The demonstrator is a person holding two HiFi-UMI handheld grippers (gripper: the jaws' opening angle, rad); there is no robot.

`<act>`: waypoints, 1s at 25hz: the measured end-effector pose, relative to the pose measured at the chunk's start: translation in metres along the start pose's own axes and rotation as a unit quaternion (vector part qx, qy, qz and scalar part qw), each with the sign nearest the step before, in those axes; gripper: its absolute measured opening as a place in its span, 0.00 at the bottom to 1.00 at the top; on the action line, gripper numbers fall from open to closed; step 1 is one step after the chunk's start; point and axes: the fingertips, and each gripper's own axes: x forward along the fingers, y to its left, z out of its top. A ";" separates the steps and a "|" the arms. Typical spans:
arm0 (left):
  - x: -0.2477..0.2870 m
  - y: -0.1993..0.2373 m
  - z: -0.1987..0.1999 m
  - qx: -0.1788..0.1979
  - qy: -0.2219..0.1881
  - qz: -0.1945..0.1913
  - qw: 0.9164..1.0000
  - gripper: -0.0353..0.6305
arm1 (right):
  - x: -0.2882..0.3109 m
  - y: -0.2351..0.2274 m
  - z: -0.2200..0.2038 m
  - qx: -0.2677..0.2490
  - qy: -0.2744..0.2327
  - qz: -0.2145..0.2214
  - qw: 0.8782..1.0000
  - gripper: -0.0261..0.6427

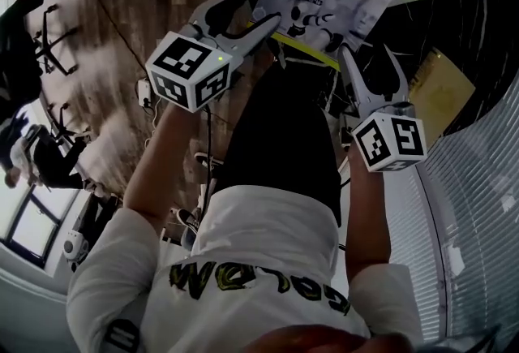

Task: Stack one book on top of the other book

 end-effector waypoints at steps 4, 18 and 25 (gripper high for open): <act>0.007 0.012 -0.008 -0.038 0.006 -0.015 0.999 0.47 | 0.012 -0.007 -0.007 0.014 0.008 0.009 1.000 0.50; 0.035 -0.006 -0.016 -0.073 0.035 -0.089 0.993 0.50 | 0.039 -0.009 -0.024 0.058 0.020 0.044 0.997 0.50; 0.039 -0.005 -0.020 -0.119 0.028 -0.105 0.987 0.43 | 0.038 -0.005 -0.027 0.074 0.014 0.060 0.995 0.41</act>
